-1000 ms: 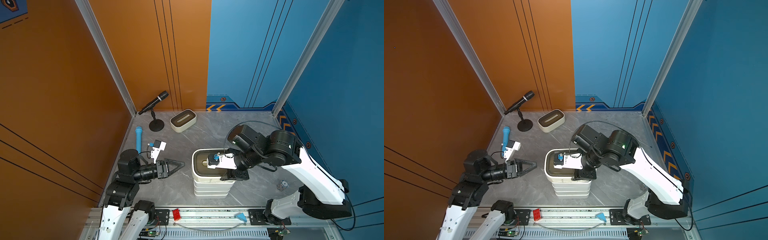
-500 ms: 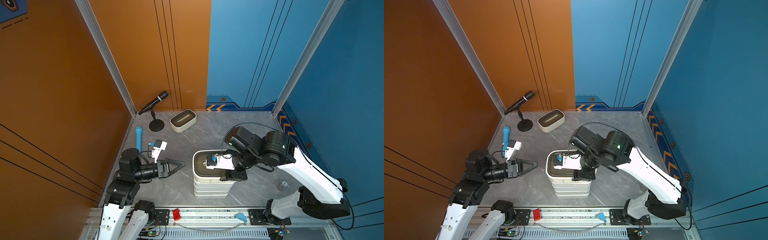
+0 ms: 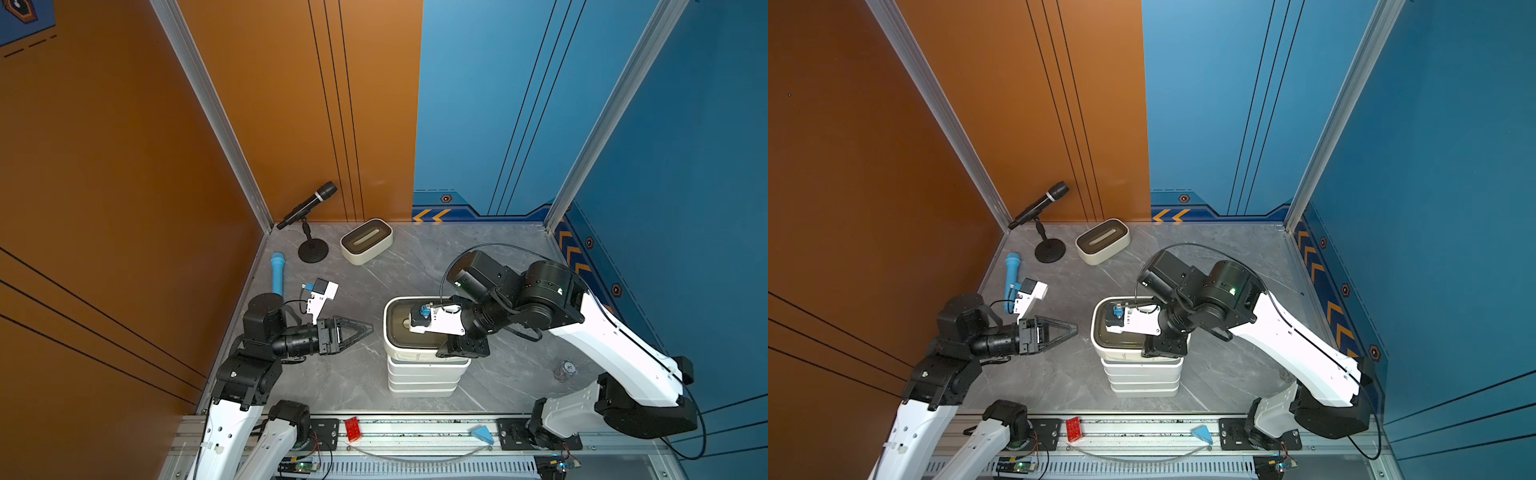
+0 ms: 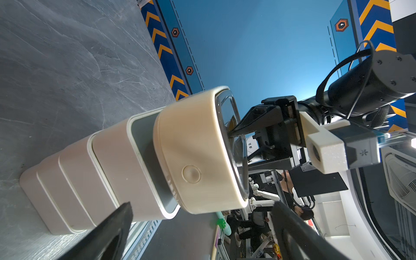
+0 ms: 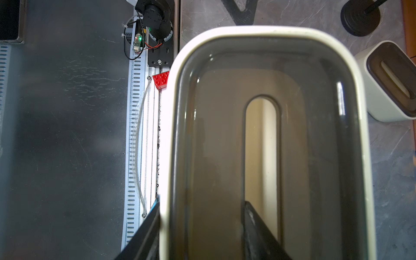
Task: Stack the tissue boxes
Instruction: Place the tissue box at the tissue box.
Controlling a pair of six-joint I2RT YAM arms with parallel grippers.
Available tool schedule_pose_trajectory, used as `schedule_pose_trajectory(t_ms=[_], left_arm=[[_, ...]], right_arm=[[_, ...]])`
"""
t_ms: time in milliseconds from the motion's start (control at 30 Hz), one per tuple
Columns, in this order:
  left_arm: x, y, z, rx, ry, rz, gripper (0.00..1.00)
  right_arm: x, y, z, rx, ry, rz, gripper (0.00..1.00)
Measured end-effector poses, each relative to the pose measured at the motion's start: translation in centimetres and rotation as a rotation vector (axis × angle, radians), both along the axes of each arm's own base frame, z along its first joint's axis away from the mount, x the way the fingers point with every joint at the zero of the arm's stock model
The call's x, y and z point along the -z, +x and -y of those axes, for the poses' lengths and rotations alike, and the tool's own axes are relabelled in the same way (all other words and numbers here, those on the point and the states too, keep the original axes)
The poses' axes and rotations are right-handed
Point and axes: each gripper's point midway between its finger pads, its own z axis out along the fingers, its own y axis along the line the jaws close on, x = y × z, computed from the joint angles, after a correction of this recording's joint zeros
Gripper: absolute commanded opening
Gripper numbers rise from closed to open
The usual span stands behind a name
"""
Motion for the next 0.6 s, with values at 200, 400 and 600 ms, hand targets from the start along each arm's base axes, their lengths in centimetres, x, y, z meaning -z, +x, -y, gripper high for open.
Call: schedule_pose_trajectory(t_ms=[200, 400, 600], left_arm=[[0.22, -0.05, 0.32, 0.02, 0.006, -0.003, 0.98], [0.49, 0.03, 0.58, 0.033, 0.012, -0.011, 0.98], [0.64, -0.02, 0.79, 0.043, 0.017, -0.014, 0.98]], right_arm=[[0.52, 0.39, -0.12, 0.01, -0.005, -0.003, 0.36], [0.59, 0.47, -0.32, 0.009, 0.001, -0.004, 0.36], [0.74, 0.45, -0.4, 0.01, 0.002, -0.009, 0.36]])
